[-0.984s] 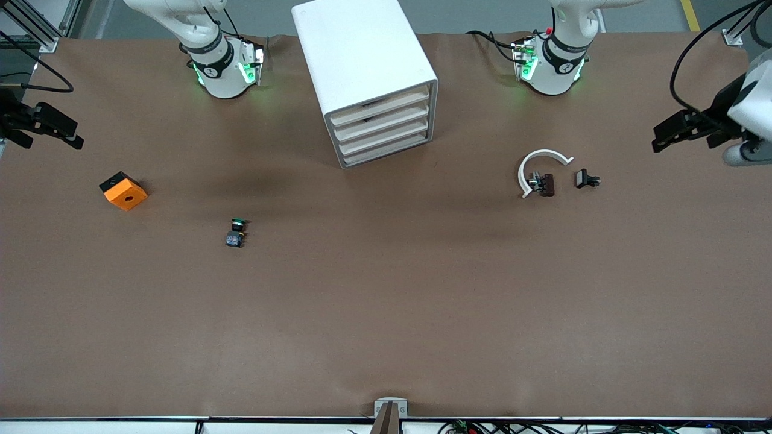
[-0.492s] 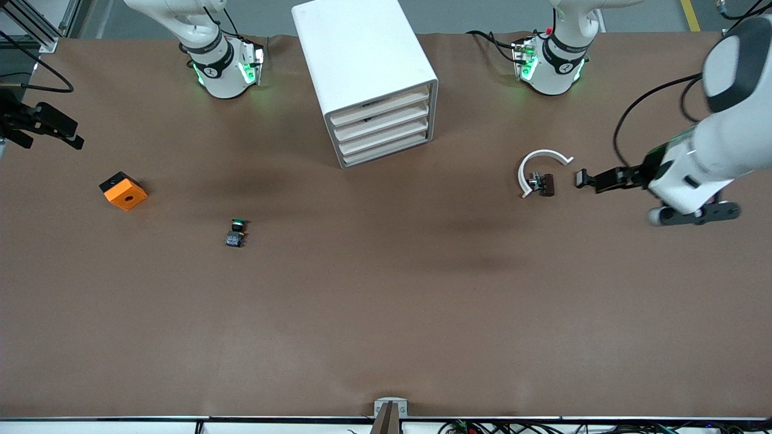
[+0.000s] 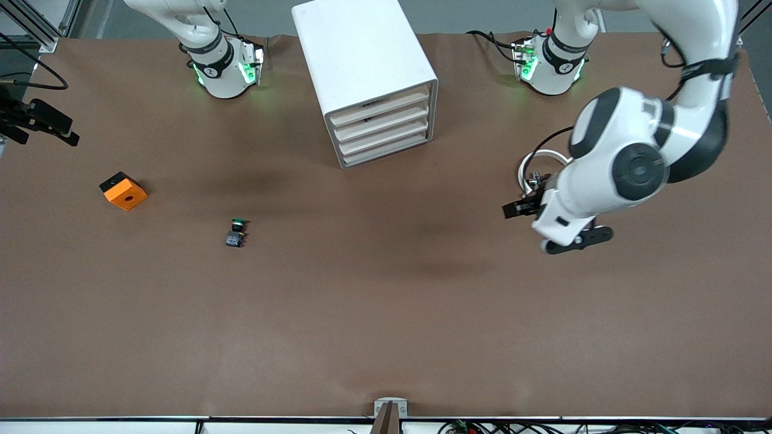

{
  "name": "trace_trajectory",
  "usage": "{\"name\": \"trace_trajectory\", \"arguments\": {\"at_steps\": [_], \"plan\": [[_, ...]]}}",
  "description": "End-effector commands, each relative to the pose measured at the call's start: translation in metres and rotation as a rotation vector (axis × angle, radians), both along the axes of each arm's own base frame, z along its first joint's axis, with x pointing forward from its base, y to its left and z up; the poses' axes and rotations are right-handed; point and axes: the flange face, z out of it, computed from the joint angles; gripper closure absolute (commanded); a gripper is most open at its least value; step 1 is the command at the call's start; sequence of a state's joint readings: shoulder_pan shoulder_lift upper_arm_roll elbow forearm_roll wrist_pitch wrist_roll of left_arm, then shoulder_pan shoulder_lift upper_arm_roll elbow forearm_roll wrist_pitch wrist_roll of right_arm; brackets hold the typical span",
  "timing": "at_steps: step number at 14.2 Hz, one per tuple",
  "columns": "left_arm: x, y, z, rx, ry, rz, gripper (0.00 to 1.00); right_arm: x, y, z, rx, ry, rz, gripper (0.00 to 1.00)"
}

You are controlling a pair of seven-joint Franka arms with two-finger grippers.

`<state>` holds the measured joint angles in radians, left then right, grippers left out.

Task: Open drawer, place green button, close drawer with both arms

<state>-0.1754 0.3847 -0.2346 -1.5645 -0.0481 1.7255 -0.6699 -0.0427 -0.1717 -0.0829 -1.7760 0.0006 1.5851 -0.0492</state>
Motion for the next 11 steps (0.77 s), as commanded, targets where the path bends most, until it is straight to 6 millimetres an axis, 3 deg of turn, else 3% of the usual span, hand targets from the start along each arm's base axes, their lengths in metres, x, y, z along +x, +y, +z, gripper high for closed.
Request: {"name": "trace_trajectory", "arguments": {"at_steps": [1, 2, 5, 7, 10, 11], "plan": [[-0.008, -0.053, -0.033, 0.024, 0.018, 0.091, 0.0, 0.019, 0.001, -0.025, -0.009, 0.066, -0.009, 0.0], [-0.012, -0.069, -0.048, 0.039, 0.024, 0.136, 0.0, 0.029, 0.003, -0.038, -0.008, 0.091, 0.001, 0.0], [-0.028, -0.106, -0.097, 0.076, 0.099, 0.262, 0.0, 0.039, 0.021, -0.027, -0.016, 0.062, 0.045, 0.0], [-0.044, -0.13, -0.114, 0.106, 0.152, 0.361, 0.0, 0.042, 0.03, -0.021, -0.018, 0.053, 0.068, 0.0], [-0.055, -0.142, -0.142, 0.216, 0.227, 0.652, 0.0, 0.049, 0.034, -0.036, -0.017, 0.077, 0.076, 0.0], [-0.061, -0.149, -0.151, 0.25, 0.263, 0.75, 0.0, 0.06, 0.034, -0.058, -0.015, 0.114, 0.077, 0.0]]}}
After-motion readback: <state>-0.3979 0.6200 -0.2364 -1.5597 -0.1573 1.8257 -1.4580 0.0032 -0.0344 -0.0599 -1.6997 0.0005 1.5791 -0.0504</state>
